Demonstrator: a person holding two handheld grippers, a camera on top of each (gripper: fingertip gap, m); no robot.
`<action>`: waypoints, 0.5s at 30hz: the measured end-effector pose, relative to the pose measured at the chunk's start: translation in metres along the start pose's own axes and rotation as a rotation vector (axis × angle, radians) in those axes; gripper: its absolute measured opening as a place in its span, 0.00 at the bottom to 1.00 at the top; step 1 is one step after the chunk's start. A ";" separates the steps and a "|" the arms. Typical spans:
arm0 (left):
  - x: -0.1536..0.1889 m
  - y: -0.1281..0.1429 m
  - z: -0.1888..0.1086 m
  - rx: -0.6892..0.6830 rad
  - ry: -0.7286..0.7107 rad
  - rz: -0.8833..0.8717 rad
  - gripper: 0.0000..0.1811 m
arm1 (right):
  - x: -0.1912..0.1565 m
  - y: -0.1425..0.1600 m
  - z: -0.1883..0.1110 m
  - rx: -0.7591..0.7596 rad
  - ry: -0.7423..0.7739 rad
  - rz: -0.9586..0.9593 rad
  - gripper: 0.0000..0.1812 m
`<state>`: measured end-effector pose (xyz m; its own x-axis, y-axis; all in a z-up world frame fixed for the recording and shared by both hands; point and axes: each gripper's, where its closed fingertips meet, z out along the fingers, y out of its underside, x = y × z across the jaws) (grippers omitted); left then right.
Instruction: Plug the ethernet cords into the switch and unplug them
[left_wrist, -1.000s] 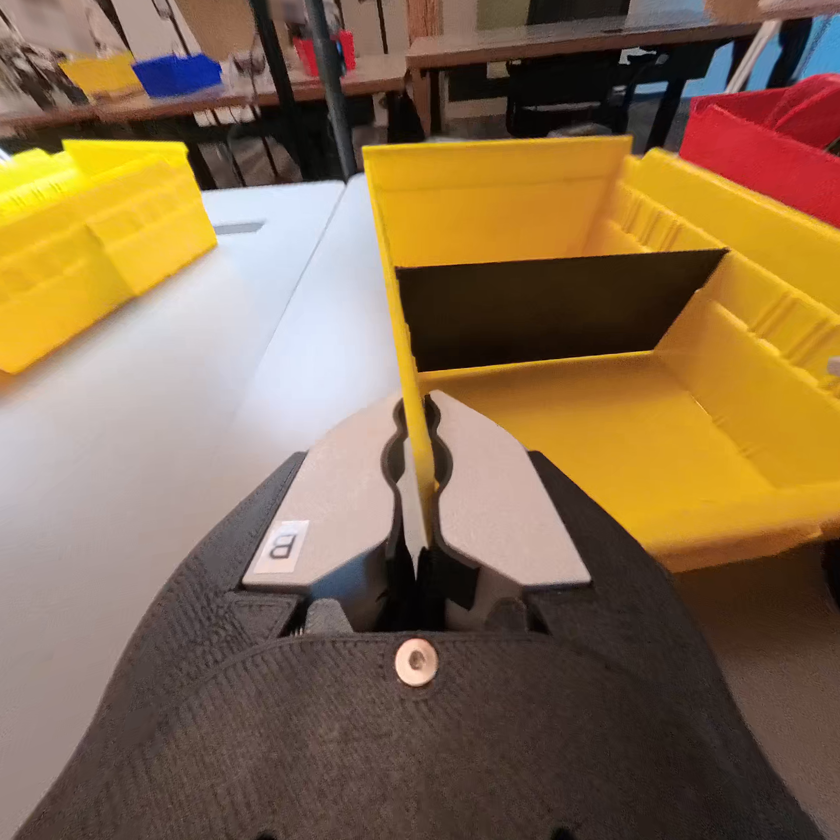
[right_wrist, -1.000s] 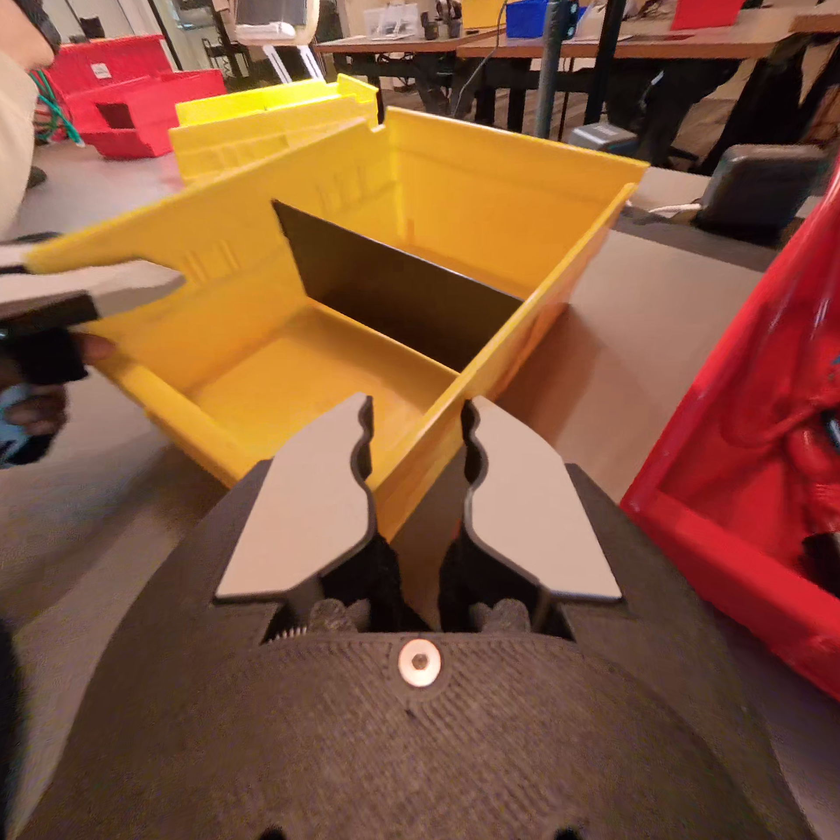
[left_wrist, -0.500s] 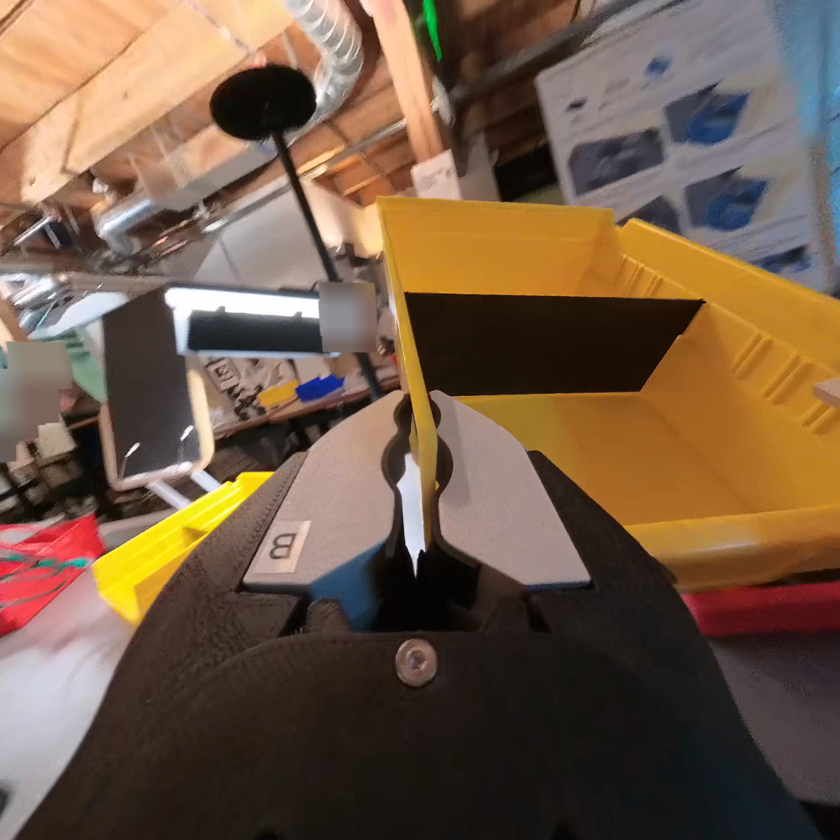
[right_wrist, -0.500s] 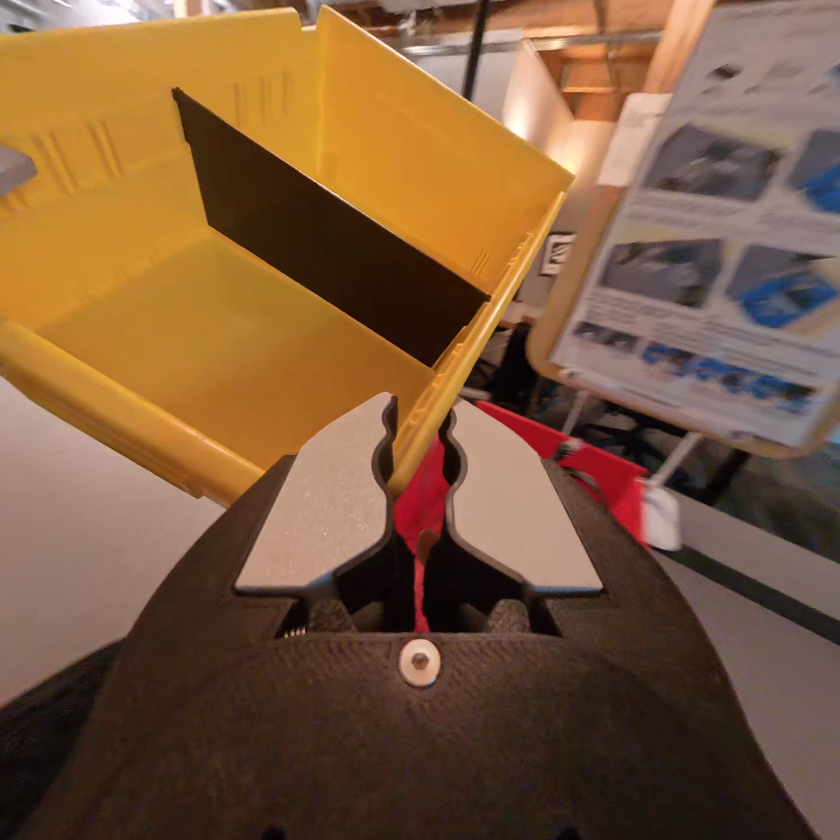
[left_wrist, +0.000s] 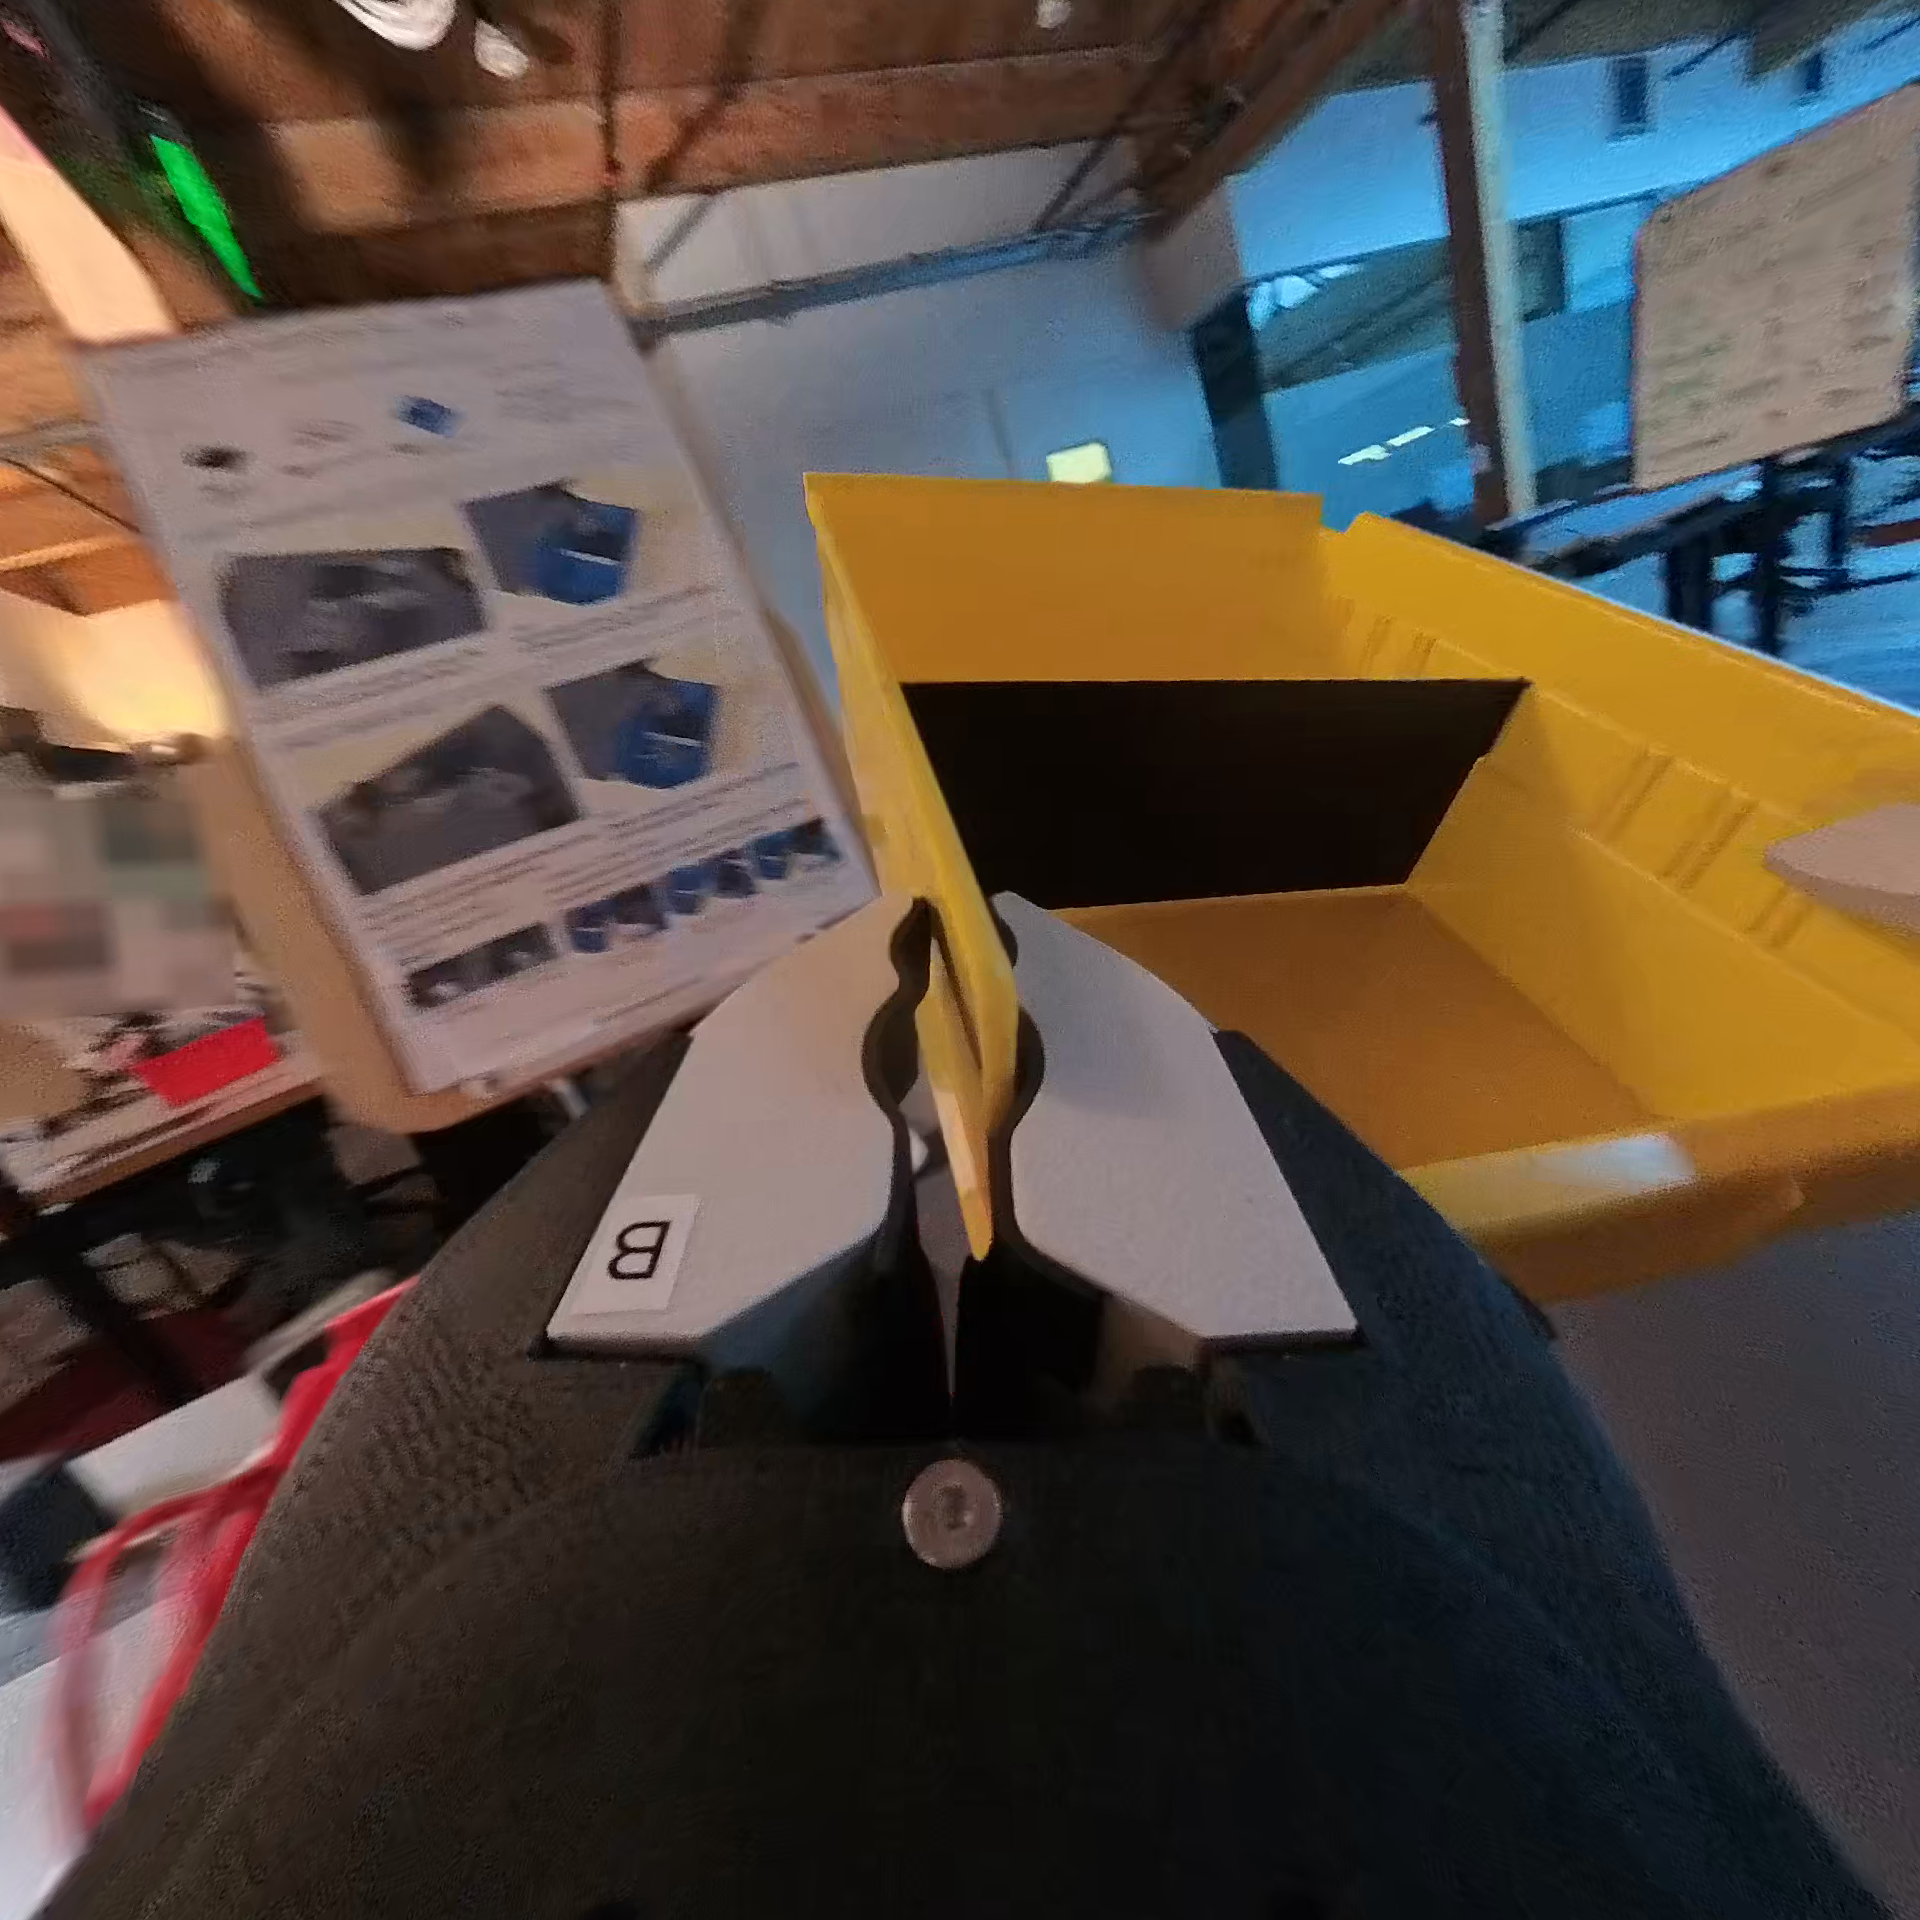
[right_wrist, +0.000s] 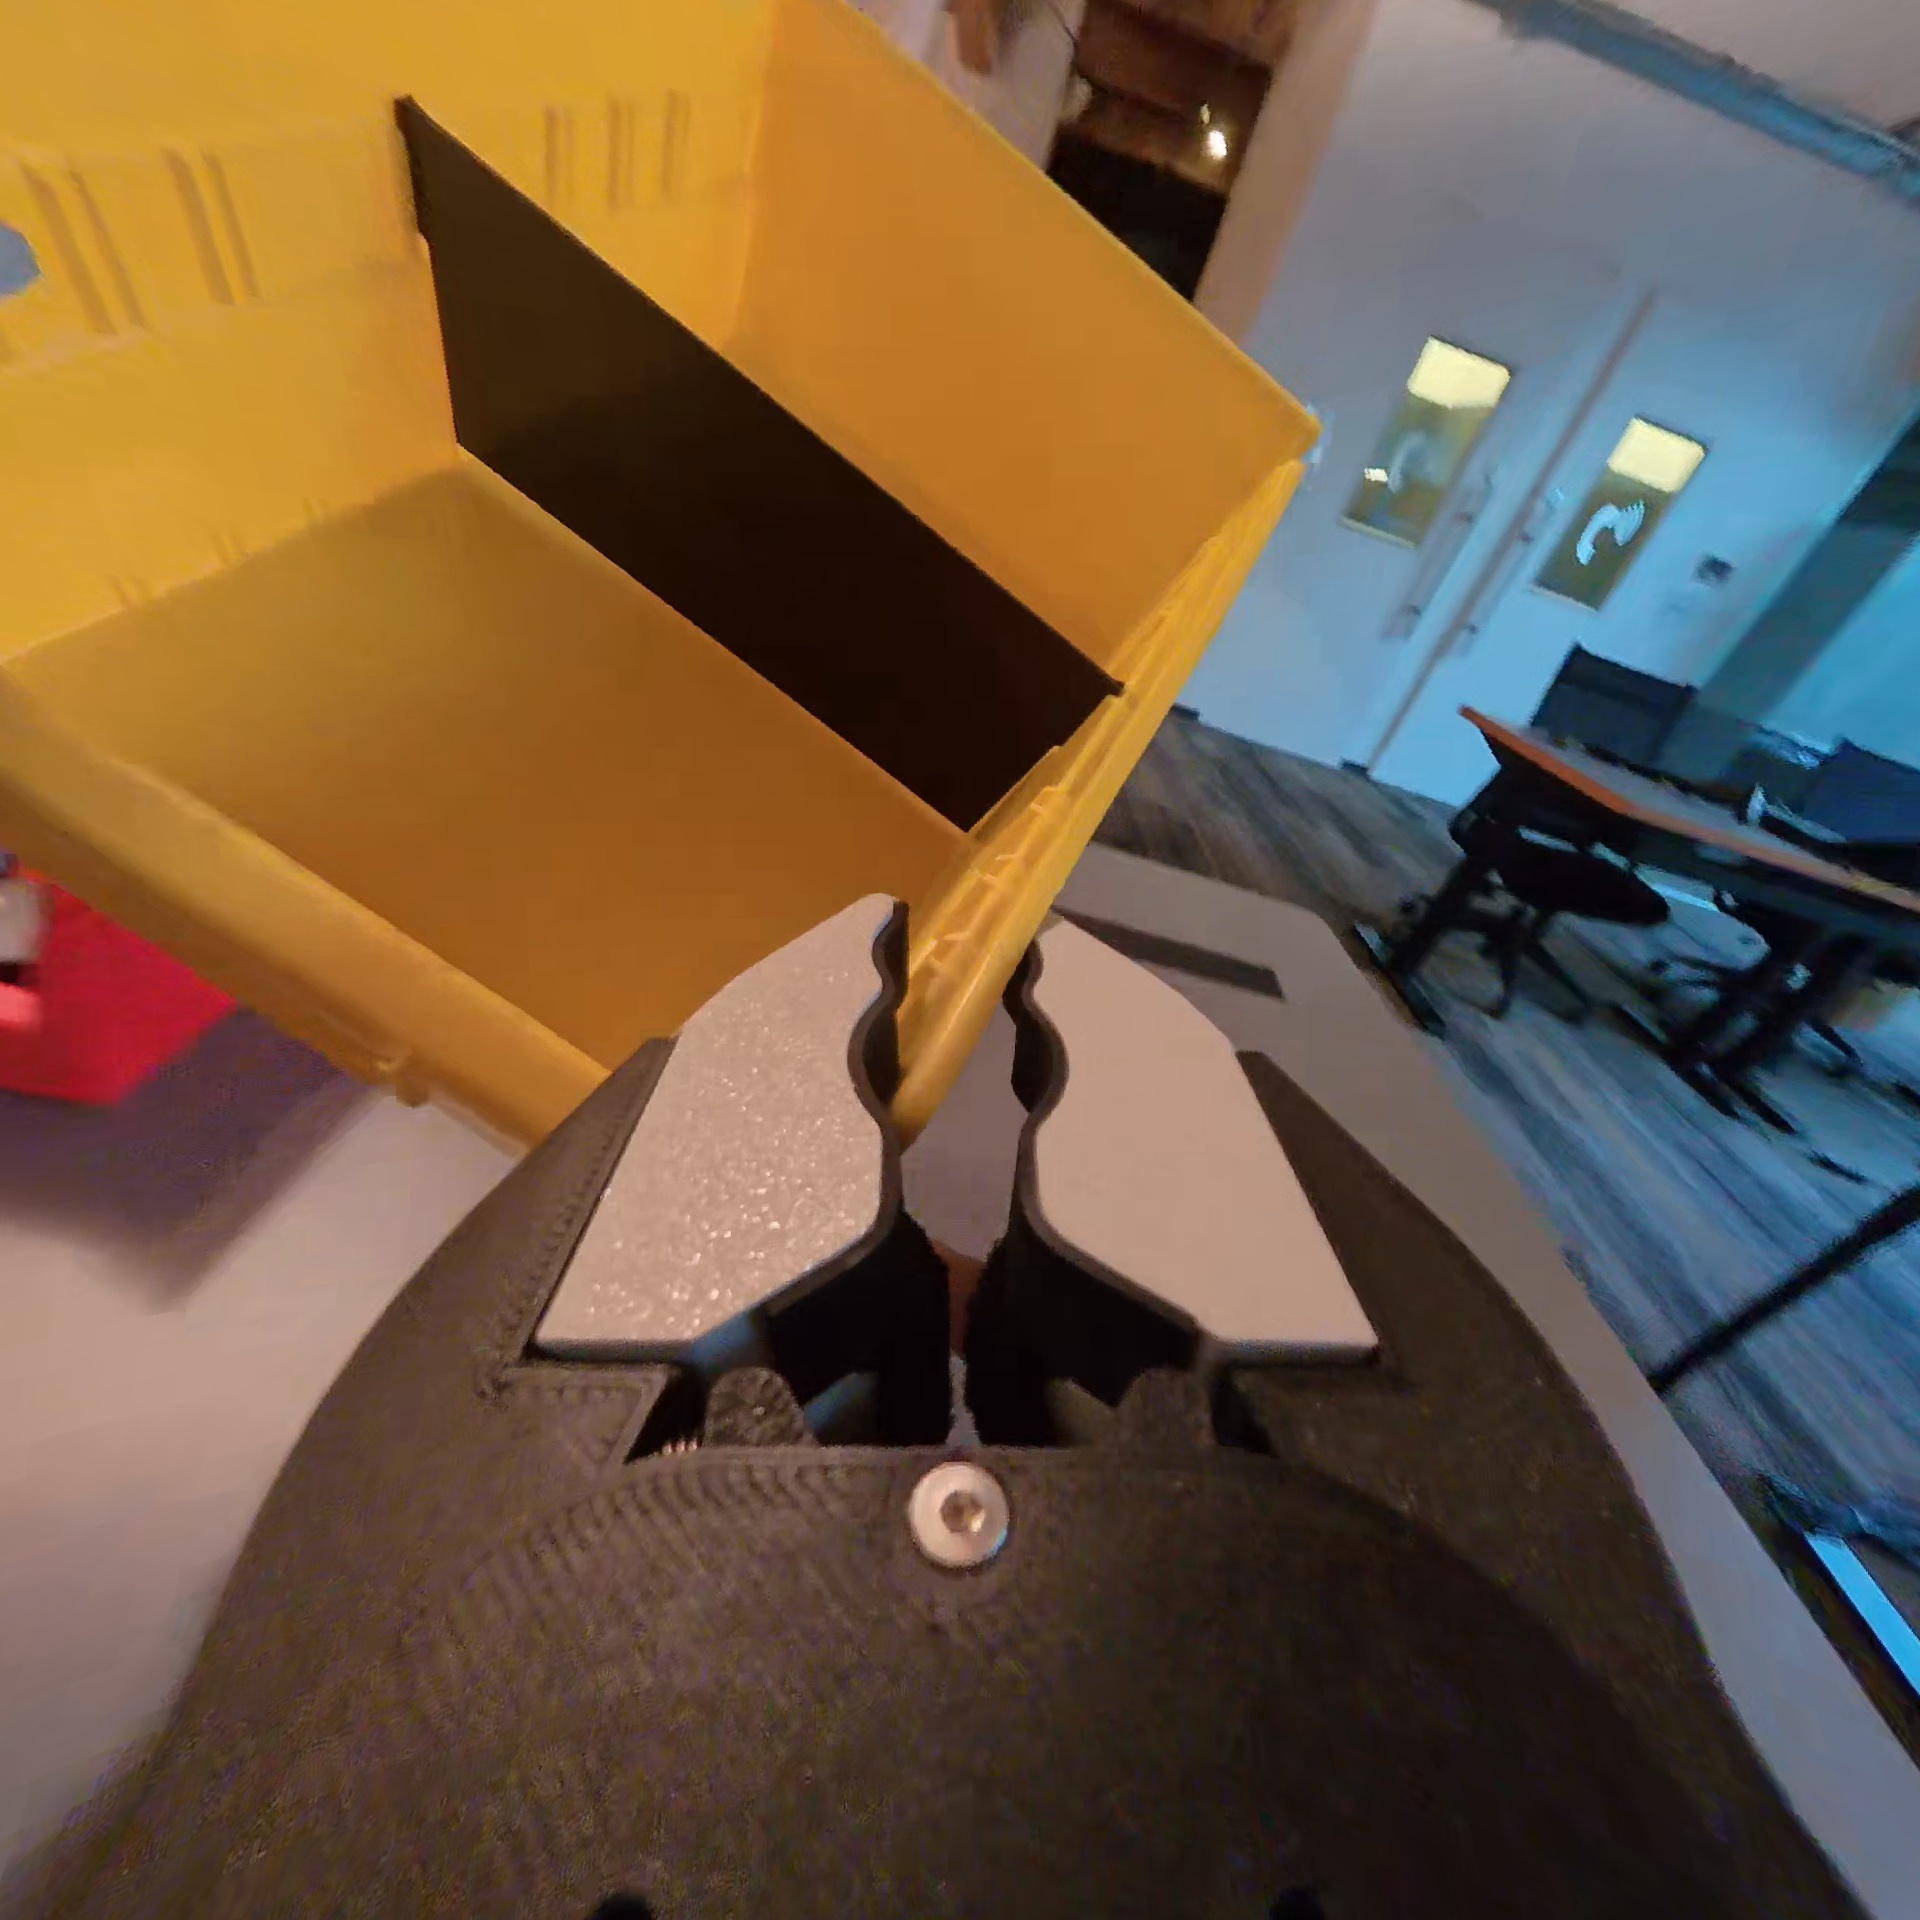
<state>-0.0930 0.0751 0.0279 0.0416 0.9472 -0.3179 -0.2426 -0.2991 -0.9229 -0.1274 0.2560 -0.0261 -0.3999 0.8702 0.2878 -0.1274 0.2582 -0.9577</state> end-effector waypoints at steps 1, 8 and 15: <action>0.016 0.007 0.012 -0.020 0.031 -0.006 0.05 | 0.013 0.013 0.000 -0.031 0.014 0.004 0.09; 0.096 0.070 0.059 -0.162 0.153 -0.131 0.05 | 0.064 0.095 0.006 -0.225 0.021 0.019 0.09; 0.131 0.115 0.067 -0.257 0.187 -0.182 0.06 | 0.076 0.141 0.008 -0.338 0.002 0.008 0.09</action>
<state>-0.1808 0.1726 -0.1050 0.2440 0.9573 -0.1553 0.0361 -0.1690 -0.9850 -0.1830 0.3547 -0.1388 -0.3975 0.8736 0.2807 0.1838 0.3755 -0.9084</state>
